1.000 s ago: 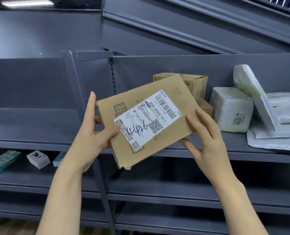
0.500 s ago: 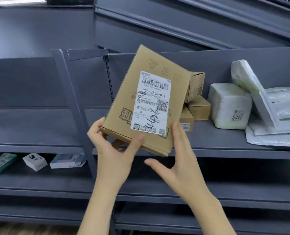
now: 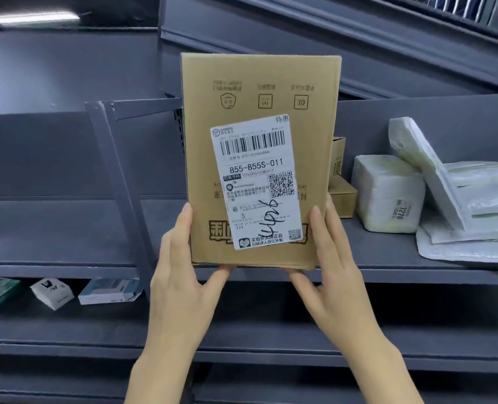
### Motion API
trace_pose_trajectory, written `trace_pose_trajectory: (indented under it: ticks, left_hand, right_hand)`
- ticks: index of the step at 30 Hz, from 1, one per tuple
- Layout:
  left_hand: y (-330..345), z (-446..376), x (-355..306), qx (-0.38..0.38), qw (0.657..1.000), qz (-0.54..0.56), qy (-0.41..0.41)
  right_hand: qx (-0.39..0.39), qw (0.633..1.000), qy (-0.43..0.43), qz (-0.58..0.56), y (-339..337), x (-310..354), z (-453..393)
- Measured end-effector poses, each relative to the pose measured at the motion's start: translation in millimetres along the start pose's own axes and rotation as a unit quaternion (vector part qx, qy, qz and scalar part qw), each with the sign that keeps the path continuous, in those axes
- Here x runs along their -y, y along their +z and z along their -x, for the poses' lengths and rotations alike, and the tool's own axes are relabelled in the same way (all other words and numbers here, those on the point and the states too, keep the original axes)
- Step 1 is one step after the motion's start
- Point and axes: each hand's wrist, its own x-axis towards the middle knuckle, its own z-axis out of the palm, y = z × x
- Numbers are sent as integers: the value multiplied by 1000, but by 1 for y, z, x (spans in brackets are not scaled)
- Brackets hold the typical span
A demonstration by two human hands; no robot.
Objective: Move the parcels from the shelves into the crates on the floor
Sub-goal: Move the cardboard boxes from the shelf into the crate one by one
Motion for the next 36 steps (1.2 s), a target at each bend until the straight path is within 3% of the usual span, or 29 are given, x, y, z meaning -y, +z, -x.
trace_pose_trajectory:
  ticks: [11,26,31,36]
  left_hand:
    - [2,11,5,28,997,-55,35]
    - [-37,61,43,94,994,-58,-28]
    - [-65,83,69,139,988,-54,-52]
    - [-84,128,94,190,973,-36,-126]
  right_hand:
    - [0,1000,17,-5,0,-1,10]
    - [77,992,96,-31,35,38,62]
    - [139,978,153,-17,47,72,85]
    - [219,951,220,-5,62,102,125]
